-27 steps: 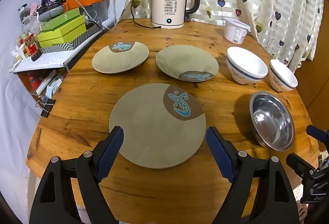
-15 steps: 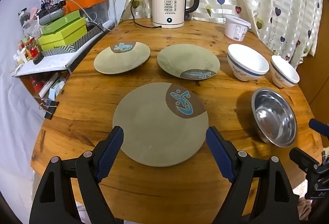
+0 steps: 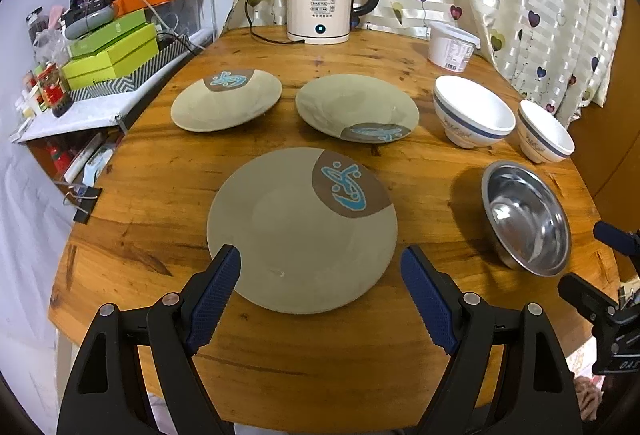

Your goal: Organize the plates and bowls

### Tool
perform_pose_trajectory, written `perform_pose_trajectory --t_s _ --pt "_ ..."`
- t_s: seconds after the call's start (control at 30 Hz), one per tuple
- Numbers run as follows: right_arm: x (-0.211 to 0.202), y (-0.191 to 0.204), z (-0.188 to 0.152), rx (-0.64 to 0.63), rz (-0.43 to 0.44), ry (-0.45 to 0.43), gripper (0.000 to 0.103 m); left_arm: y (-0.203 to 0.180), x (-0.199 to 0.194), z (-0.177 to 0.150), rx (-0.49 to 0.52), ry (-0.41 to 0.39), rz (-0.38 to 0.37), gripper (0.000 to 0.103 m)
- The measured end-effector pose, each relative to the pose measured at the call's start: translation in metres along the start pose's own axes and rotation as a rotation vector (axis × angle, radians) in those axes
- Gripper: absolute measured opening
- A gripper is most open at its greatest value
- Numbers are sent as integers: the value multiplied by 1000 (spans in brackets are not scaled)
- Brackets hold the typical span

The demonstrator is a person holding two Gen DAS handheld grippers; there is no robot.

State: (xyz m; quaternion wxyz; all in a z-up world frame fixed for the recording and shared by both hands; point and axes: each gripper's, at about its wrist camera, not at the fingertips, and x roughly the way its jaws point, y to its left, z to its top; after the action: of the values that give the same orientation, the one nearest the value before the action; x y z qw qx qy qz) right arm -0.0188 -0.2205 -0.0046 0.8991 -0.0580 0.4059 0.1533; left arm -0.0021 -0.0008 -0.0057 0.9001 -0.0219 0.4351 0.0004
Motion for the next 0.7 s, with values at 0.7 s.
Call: perform_pose_trajectory --t_s 0.7 --pt "-1 -6 3 33 20 -12 103 -2 -3 0 25 0 -15 83"
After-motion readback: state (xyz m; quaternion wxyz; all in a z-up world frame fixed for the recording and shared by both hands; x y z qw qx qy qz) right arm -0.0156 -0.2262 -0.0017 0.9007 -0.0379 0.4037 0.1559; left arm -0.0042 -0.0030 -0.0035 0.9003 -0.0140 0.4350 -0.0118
